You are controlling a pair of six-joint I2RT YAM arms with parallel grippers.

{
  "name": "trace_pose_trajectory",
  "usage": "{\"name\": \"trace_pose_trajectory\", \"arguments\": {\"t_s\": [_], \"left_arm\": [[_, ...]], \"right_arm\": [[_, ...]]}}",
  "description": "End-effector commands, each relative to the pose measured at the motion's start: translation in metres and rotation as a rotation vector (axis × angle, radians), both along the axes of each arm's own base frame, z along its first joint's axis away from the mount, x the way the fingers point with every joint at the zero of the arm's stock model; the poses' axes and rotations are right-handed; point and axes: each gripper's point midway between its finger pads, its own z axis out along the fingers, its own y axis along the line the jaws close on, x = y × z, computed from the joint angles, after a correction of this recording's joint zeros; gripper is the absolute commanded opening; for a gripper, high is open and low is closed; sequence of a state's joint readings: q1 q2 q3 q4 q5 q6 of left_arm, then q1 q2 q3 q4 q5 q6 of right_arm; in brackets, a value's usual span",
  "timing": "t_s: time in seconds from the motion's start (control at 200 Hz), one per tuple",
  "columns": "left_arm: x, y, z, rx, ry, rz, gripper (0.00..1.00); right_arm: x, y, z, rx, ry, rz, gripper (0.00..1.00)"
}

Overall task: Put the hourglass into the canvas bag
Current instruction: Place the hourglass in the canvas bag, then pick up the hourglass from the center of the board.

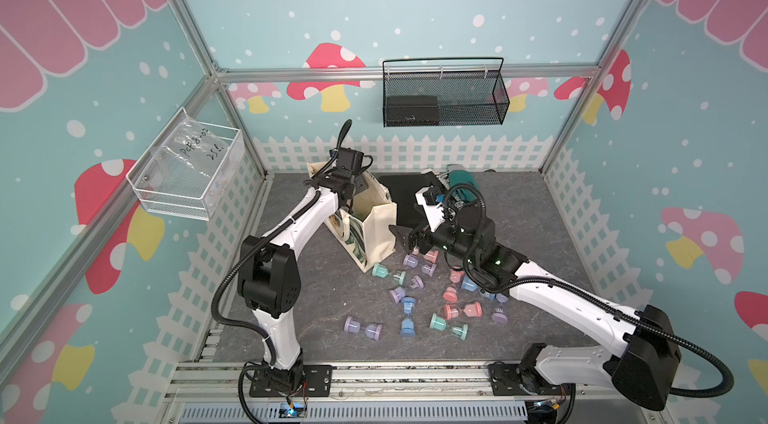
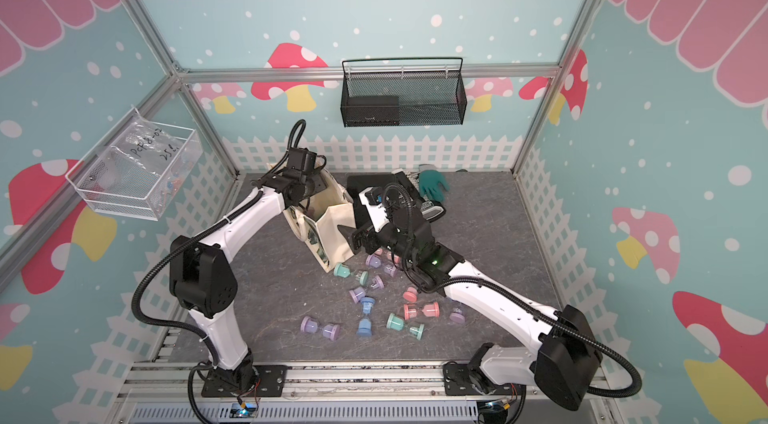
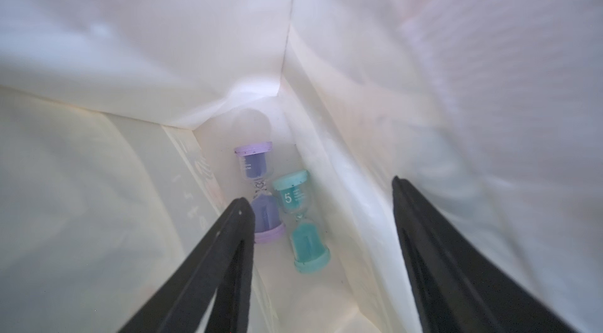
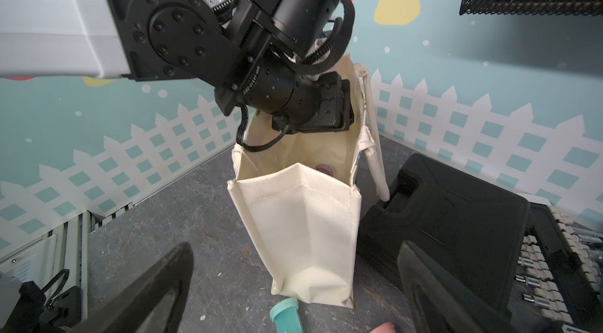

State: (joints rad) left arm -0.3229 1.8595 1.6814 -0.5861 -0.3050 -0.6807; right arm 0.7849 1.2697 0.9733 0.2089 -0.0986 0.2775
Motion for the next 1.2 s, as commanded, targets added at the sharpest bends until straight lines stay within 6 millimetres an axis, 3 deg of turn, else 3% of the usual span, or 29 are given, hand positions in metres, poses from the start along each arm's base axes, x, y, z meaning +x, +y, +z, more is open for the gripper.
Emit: {"name": "trace_pose_trajectory", "arguments": {"t_s": [0.0, 0.29, 0.515, 0.56, 0.635, 0.87, 1.041, 1.196], "left_arm": [[-0.008, -0.004, 0.033, -0.035, -0.059, -0.036, 0.69], [-0.042, -0.014, 0.095, -0.075, -0.176, -0.109, 0.71], [-0.09, -0.019, 0.125, -0.073, -0.247, -0.173, 0.71], [-0.104, -0.026, 0.127, -0.072, -0.25, -0.2, 0.71], [-0.127, -0.022, 0.129, -0.053, -0.257, -0.196, 0.71], [-0.2, -0.013, 0.107, -0.05, -0.207, -0.187, 0.71], [-0.242, -0.004, 0.072, -0.094, -0.111, -0.16, 0.71], [-0.268, -0.008, 0.029, -0.152, 0.008, -0.159, 0.71]], "right_arm": [[-0.004, -0.002, 0.004, 0.004, -0.024, 0.017, 0.99], [-0.014, -0.004, -0.011, -0.039, -0.037, 0.06, 1.0], [-0.027, -0.004, -0.027, -0.063, -0.023, 0.115, 1.0], [-0.029, -0.005, -0.031, -0.069, -0.015, 0.118, 1.0], [-0.032, -0.005, -0.04, -0.079, 0.002, 0.131, 1.0], [-0.04, -0.008, -0.079, -0.136, 0.075, 0.143, 0.99], [-0.048, -0.007, -0.103, -0.168, 0.105, 0.162, 1.0], [-0.054, -0.007, -0.123, -0.189, 0.13, 0.17, 1.0]]}}
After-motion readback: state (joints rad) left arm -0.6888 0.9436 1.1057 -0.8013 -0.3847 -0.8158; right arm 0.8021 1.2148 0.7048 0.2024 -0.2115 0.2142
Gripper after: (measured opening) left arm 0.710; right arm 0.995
